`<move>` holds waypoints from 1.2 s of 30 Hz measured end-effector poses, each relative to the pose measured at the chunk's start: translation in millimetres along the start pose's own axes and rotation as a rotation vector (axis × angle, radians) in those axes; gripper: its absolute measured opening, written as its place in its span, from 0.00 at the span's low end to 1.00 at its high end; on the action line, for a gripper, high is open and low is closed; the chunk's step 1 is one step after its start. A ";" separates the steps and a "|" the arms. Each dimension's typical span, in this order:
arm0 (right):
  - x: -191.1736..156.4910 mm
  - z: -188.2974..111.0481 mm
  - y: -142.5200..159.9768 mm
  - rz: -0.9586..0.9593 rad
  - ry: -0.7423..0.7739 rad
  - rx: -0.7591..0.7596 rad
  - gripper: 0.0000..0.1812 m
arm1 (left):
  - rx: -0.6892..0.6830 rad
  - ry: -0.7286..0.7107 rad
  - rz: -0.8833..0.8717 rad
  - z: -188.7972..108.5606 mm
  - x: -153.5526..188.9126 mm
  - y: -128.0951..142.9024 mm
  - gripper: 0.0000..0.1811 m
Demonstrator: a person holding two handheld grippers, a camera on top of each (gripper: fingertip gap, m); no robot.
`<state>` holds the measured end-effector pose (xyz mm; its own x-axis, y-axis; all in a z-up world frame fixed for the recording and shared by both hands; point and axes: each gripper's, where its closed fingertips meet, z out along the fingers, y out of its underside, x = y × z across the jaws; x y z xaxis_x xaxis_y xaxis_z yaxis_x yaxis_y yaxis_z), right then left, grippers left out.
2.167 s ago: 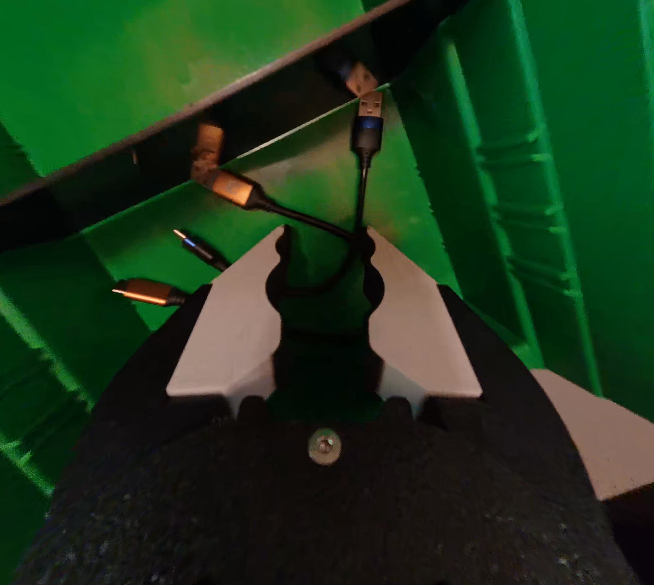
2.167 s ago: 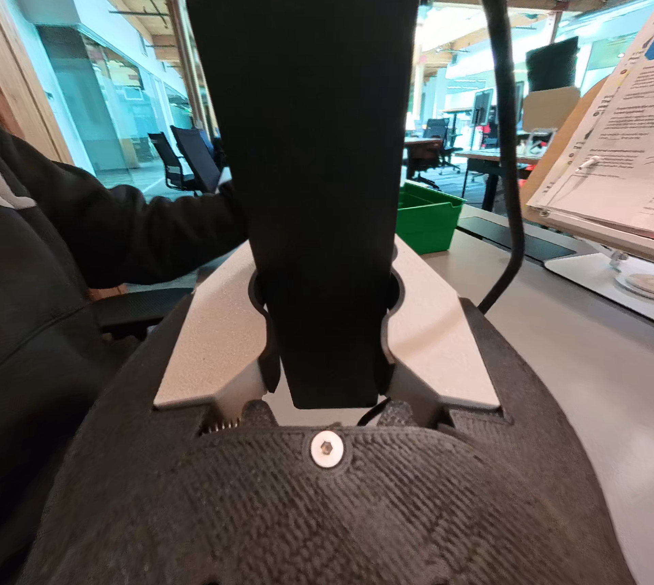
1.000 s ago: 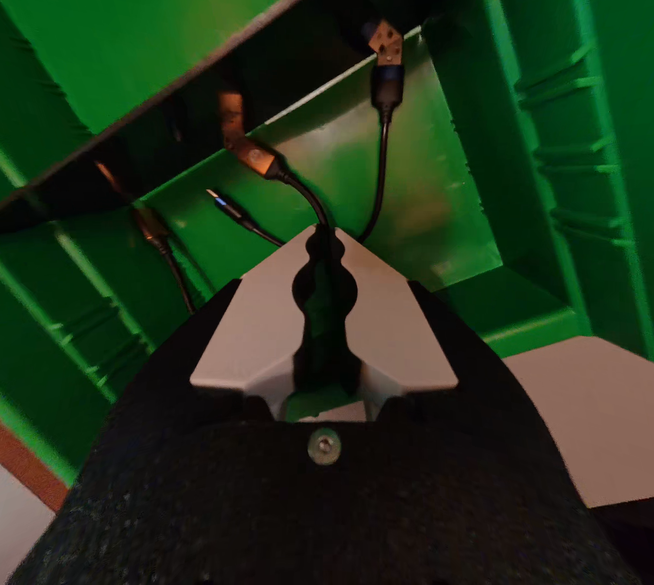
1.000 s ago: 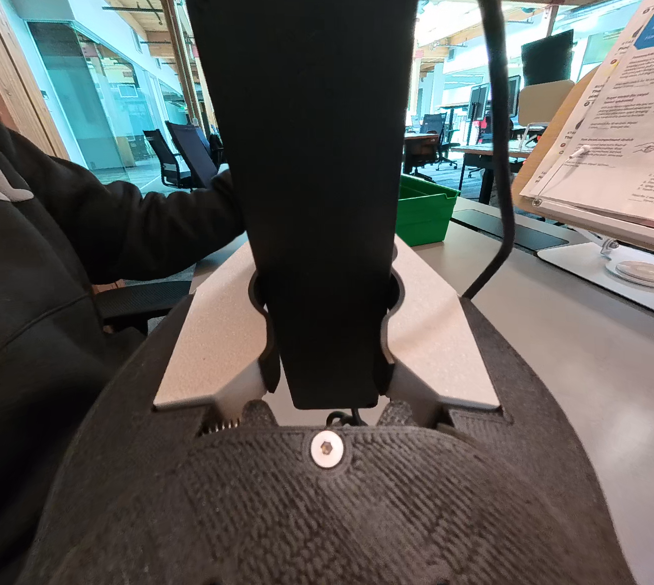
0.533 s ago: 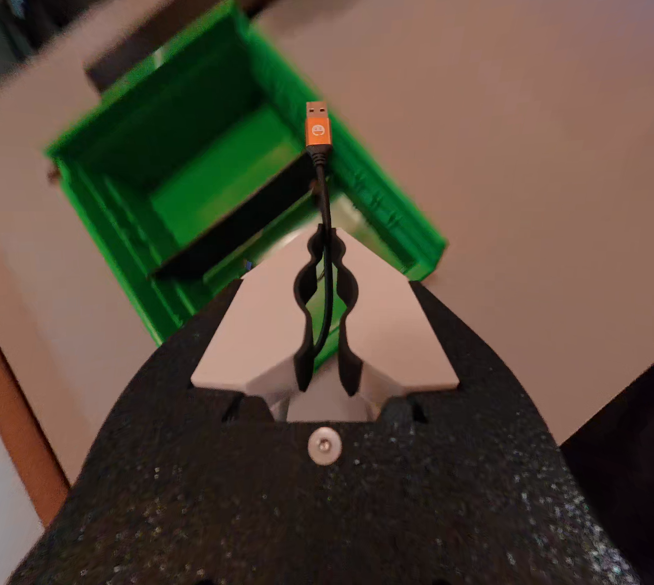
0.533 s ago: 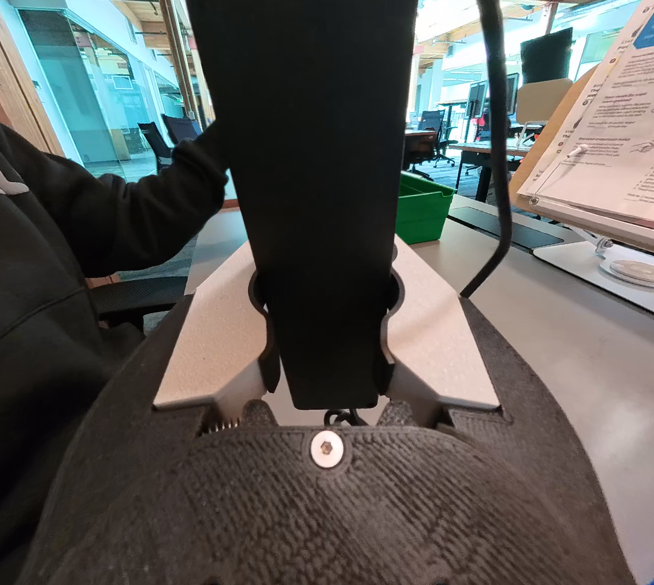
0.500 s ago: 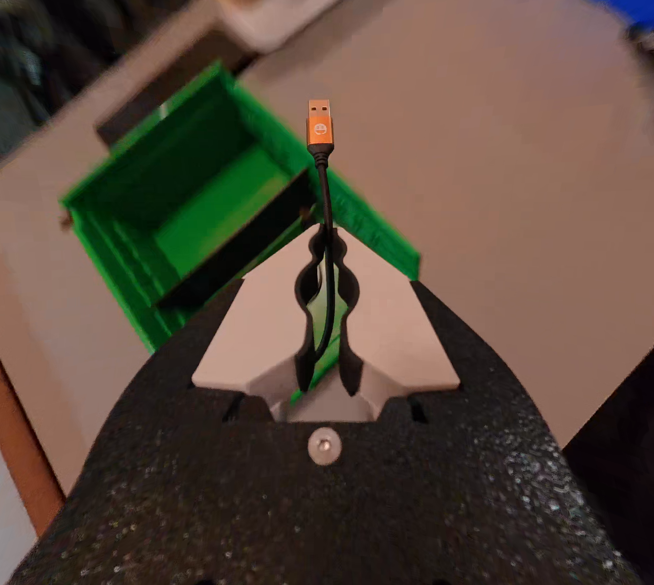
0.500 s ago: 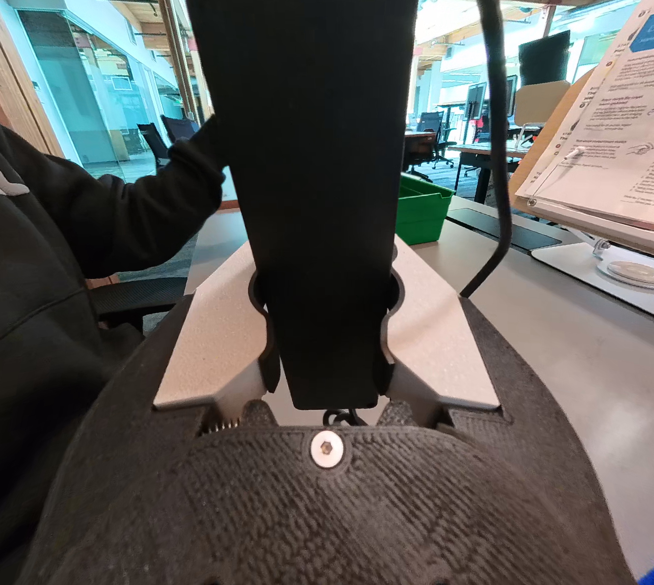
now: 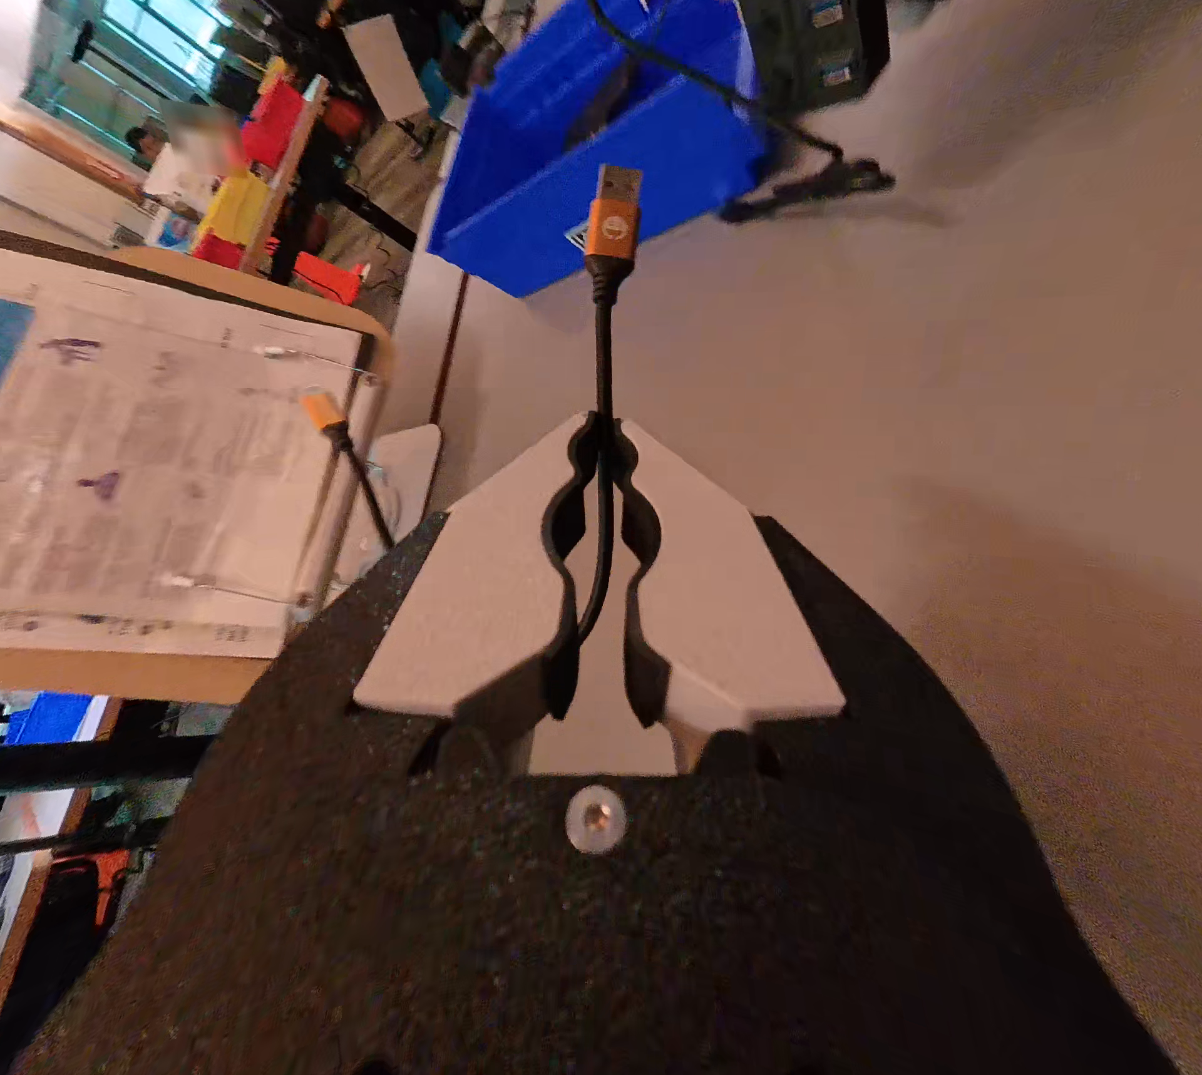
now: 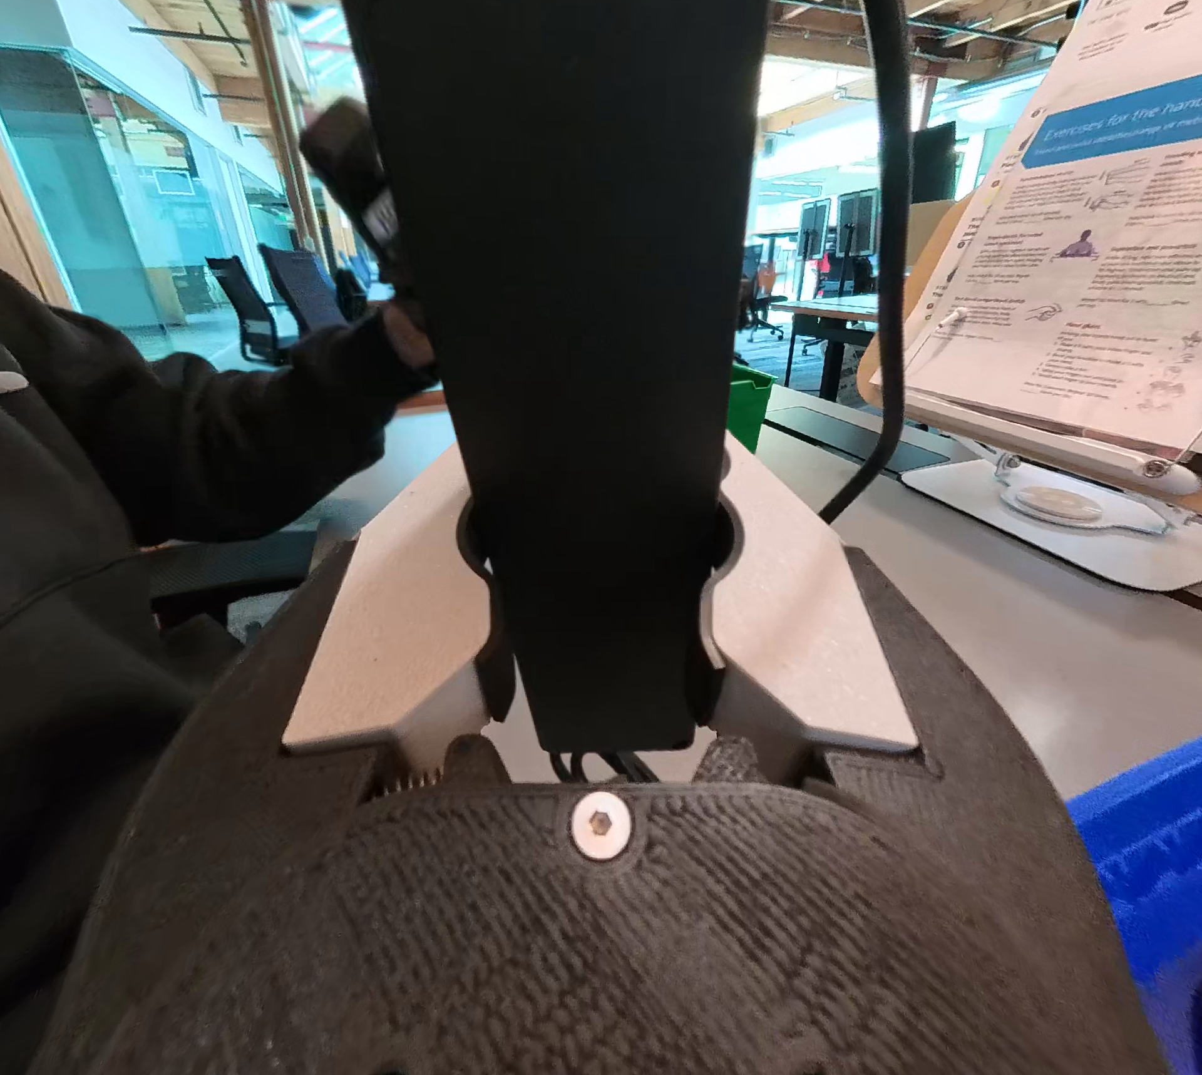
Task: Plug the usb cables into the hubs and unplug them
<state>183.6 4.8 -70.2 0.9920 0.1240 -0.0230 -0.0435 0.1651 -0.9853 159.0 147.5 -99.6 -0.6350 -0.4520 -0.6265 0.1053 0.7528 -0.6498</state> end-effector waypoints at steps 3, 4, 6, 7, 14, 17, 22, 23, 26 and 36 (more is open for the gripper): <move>-0.7 -2.0 3.5 -0.013 0.002 -0.020 0.35 | -0.083 0.136 0.001 38.0 44.1 53.4 0.00; -0.4 -1.9 4.5 -0.010 0.001 -0.024 0.35 | -0.088 0.166 -0.020 44.9 53.0 63.7 0.00; 0.8 -1.2 6.0 -0.006 -0.001 -0.023 0.35 | -0.086 0.232 -0.062 53.6 68.5 76.1 0.00; 1.3 -0.7 6.9 -0.005 -0.002 -0.024 0.35 | -0.085 0.233 -0.060 56.7 71.3 79.7 0.01; 3.2 3.6 11.9 0.002 -0.008 -0.032 0.35 | -0.097 0.161 0.065 76.9 83.6 92.9 0.01; 2.4 5.5 15.9 0.006 -0.011 -0.041 0.35 | -0.131 0.127 0.105 84.0 85.9 98.8 0.02; 1.3 7.6 19.2 0.005 -0.016 -0.055 0.35 | -0.074 0.161 0.126 91.0 95.3 71.9 0.10; 1.2 8.0 19.2 0.005 -0.017 -0.054 0.35 | -0.075 0.198 0.113 93.9 99.7 69.1 0.12; 0.0 8.8 20.0 0.004 -0.019 -0.059 0.35 | -0.082 0.270 0.052 104.6 102.3 66.7 0.10; 0.6 9.6 23.0 0.009 -0.023 -0.059 0.35 | -0.047 0.337 -0.126 117.8 101.8 64.3 0.04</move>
<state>182.1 18.1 -91.3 0.9886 0.1480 -0.0281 -0.0442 0.1064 -0.9933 191.3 93.6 -255.9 -0.8580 -0.3657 -0.3608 -0.0205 0.7262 -0.6872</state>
